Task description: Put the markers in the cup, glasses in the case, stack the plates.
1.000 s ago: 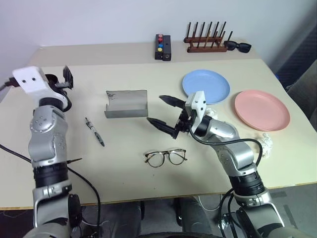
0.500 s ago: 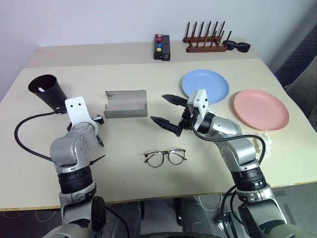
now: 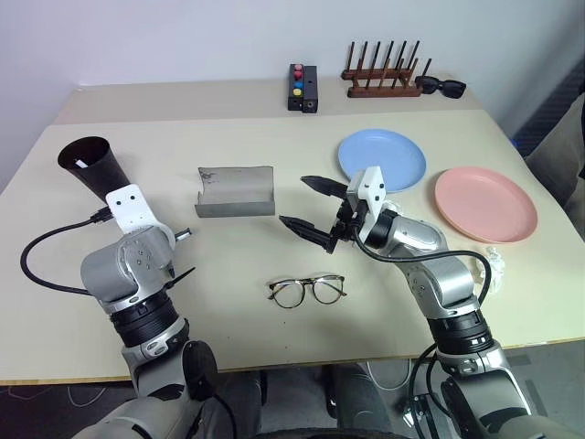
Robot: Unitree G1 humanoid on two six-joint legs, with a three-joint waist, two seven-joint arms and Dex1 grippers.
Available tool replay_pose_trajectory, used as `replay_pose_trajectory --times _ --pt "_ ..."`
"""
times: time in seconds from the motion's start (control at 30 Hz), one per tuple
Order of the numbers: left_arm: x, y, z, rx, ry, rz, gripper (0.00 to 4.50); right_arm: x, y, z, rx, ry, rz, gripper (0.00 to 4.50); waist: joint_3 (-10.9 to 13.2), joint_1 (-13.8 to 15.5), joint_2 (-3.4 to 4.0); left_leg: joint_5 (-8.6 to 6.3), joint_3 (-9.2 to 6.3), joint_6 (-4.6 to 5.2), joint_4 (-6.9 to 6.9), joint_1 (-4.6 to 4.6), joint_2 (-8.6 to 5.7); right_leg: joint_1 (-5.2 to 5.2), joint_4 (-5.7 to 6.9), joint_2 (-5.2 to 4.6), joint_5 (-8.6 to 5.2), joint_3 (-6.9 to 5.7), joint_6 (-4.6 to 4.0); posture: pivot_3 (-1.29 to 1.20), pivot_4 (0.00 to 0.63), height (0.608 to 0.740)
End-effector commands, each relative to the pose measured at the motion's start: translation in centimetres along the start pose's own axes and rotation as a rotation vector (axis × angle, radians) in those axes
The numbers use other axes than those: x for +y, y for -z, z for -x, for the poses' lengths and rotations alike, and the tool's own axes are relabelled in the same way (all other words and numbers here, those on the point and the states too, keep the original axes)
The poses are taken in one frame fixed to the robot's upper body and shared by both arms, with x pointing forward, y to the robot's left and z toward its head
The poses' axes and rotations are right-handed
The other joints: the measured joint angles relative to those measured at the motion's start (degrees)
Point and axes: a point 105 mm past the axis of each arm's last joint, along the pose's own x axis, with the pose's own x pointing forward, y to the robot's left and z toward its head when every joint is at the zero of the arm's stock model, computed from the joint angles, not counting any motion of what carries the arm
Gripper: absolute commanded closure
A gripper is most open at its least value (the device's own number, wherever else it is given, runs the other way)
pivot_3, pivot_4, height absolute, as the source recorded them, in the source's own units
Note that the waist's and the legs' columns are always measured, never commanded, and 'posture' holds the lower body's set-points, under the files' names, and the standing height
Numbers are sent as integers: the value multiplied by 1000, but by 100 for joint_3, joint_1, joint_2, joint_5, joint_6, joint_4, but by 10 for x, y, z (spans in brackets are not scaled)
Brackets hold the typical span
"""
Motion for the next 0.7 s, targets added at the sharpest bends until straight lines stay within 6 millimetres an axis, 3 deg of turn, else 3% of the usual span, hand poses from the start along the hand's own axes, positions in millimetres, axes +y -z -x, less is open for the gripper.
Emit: replay_pose_trajectory --times 0.03,0.13,0.23,0.33,0.4,0.57,0.7 --pt "-12 -9 3 -82 82 1 4473 3 -14 0 -44 -8 41 0 0 -1 0 0 0 0 0 0 0 0 0 0 0 0 0 0 150 734" --pt "-24 -44 18 -290 232 73 4473 3 -13 -1 -44 -10 39 0 3 -1 -5 1 0 -2 0 -1 0 0 0 0 0 0 -1 0 150 734" --pt "-30 -91 54 -610 414 75 4473 3 -13 -2 -45 -12 37 0 4 -13 -7 1 0 -3 -1 -6 1 -2 -7 0 0 0 -2 0 150 734" --pt "-23 -125 81 -871 424 -9 4473 3 -13 -3 -47 -15 33 0 4 -40 -5 1 3 -3 -8 -6 1 -8 -9 0 0 1 -3 0 150 734" --pt "-12 -148 92 -1032 342 -75 4473 5 -12 -5 -51 -21 28 0 4 -36 -4 1 3 -3 -10 -4 2 -8 -8 0 0 1 -3 0 150 734" --pt "7 -186 91 -1251 153 -175 4473 10 -13 -12 -67 -43 13 0 4 -3 -5 1 3 -2 -3 -6 2 -7 -7 0 0 1 -3 0 150 734" --pt "18 -199 70 -1308 70 -201 4473 18 -15 -18 -87 -66 2 0 4 2 -5 1 3 -2 -3 -8 1 -7 -9 0 1 0 -2 0 150 734"
